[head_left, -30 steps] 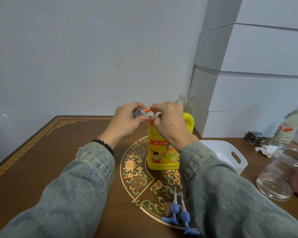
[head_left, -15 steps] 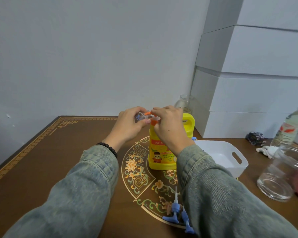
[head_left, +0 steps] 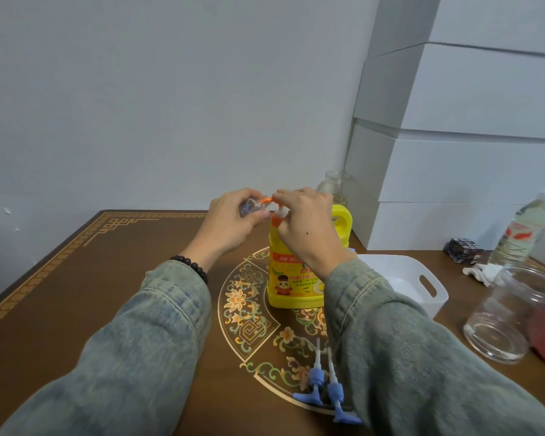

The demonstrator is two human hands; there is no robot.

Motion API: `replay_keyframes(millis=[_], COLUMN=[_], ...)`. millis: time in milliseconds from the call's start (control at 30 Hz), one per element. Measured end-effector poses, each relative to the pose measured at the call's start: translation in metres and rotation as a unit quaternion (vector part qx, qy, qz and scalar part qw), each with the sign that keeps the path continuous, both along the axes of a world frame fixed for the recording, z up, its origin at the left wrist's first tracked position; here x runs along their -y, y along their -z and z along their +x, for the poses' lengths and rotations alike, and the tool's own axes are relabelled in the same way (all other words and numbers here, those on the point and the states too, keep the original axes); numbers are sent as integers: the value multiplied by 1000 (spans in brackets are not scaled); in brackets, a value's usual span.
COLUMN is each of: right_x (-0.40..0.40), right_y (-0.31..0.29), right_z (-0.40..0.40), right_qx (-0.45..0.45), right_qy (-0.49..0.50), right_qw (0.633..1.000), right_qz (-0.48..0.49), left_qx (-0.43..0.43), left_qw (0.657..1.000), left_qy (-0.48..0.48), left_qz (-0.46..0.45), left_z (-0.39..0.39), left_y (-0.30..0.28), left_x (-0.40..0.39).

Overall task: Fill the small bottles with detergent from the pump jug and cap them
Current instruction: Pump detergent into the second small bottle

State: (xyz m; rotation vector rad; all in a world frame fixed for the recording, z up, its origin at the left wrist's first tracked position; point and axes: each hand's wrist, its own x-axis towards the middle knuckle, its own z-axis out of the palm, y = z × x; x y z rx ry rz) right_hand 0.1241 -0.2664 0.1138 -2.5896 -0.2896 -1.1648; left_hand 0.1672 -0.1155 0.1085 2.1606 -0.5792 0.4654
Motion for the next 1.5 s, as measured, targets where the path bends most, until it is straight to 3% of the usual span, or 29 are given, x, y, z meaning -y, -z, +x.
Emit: replay_keyframes(millis=[300,900,1500], right_x=[-2,-2,0], right_y=[2,14,0], right_z=[-2,1,-1], right_qx=[-16,14,0], right_qy=[12,-14,24], right_qw=[1000,999,999], right_qz=[-15,42,-28], left_qx=[-8,-24,-10], left_qw=[1000,1000,999], left_qy=[5,8,5], left_qz=[-9,-11,-31], left_z=[-3,-2,0], left_y=[3,7,-2], left_x=[1,1,0])
